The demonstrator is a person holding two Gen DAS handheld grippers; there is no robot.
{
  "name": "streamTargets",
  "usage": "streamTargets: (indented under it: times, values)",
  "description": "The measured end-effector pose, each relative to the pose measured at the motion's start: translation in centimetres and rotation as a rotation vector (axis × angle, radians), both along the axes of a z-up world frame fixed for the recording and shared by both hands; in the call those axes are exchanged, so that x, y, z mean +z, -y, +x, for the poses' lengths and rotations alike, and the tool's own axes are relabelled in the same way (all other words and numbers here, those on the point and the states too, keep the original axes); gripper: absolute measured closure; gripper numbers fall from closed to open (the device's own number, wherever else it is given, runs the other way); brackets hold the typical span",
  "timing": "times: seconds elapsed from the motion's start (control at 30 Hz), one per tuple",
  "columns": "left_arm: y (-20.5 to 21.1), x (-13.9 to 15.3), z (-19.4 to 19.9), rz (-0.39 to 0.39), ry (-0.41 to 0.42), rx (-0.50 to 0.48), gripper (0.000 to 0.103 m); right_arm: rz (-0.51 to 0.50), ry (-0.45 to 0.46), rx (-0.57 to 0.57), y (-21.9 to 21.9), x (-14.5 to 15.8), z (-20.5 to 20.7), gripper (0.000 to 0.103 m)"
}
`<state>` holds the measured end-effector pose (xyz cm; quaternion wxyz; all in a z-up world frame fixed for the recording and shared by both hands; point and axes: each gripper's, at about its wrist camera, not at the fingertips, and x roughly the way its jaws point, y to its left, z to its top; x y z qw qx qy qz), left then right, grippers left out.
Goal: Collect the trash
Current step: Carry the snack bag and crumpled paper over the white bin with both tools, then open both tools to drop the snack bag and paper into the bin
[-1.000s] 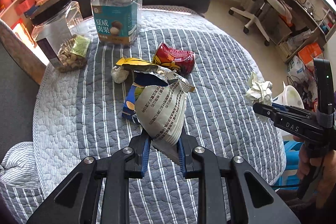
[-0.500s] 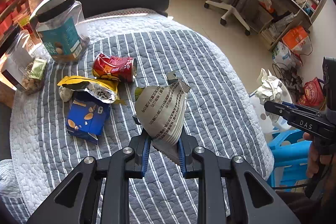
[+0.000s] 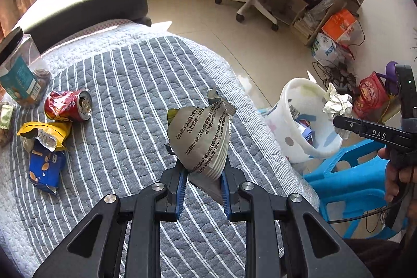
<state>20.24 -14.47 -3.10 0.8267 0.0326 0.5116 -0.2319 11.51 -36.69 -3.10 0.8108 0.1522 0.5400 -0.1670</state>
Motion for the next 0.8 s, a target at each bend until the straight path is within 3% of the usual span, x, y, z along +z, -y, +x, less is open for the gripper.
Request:
streamTargets:
  times: [0.33,0.47,0.8]
  values:
    - [8.2,-0.3,-0.7,-0.015,0.011,-0.128,0.078,0.05,0.009,-0.11,5.1,-0.7,-2.1,0.061]
    - [11.0,-0.8,-0.5,-0.018,0.004,-0.165,0.078,0.055,0.025,-0.119,5.9,-0.5,-2.5,0.051]
    - [17.8,-1.3,0.2,-0.01,0.017,-0.246,0.077,0.094,0.086,-0.183,8.0,0.6,-4.1,0.042]
